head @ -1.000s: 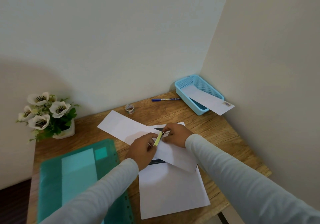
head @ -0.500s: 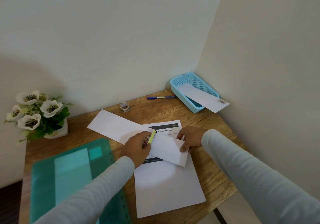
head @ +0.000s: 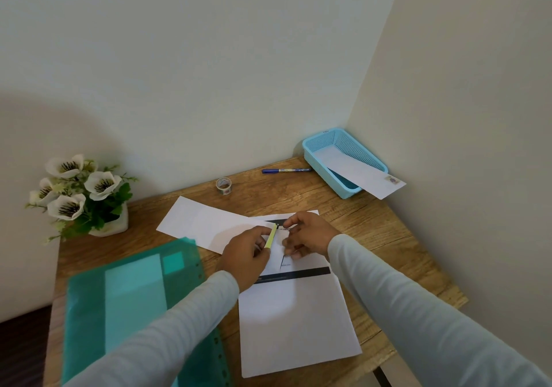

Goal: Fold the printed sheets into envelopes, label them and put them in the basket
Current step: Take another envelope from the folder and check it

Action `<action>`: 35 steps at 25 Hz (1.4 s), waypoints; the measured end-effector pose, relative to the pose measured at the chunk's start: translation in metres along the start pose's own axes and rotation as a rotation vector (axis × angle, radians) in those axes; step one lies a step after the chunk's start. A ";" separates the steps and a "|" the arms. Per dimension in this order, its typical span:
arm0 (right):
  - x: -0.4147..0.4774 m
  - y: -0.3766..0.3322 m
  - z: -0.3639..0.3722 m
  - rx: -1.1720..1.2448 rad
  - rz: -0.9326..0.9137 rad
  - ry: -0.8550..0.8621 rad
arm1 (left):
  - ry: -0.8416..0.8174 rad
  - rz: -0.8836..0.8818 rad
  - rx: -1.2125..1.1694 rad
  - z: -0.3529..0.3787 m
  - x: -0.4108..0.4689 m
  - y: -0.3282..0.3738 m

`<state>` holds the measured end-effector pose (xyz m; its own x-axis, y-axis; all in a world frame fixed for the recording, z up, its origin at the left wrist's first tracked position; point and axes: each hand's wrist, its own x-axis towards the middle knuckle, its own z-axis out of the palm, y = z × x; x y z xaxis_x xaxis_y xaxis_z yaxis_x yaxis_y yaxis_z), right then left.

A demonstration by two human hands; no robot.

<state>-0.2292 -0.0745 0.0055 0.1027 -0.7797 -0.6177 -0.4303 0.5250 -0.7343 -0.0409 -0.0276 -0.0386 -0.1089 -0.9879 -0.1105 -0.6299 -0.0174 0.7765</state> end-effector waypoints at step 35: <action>-0.103 -0.111 -0.046 0.126 -0.861 0.202 | 0.219 0.313 -0.658 -0.134 0.026 0.138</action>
<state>-0.2326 -0.0685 0.1636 0.1803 -0.9599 0.2149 -0.1741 -0.2461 -0.9535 -0.0274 -0.0759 0.1486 -0.0088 -0.9688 0.2477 0.0016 0.2477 0.9688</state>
